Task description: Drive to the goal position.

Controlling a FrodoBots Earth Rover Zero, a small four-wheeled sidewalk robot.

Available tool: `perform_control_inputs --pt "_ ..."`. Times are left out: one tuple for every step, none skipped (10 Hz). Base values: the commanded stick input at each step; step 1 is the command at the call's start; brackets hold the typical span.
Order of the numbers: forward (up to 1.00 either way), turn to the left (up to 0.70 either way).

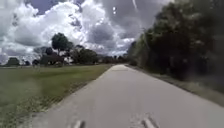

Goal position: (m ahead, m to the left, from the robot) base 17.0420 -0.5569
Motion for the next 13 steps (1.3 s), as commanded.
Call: perform_control_inputs --pt "0.7 0.0" --pt "0.7 0.0" --pt "0.7 0.0" --pt "0.7 0.0" --pt "0.7 0.0" --pt "0.7 0.0" --pt "0.7 0.0" --pt "0.7 0.0" --pt "0.7 0.0" --pt "0.7 0.0" --pt "0.7 0.0" --pt "0.7 0.0" --pt "0.7 0.0"
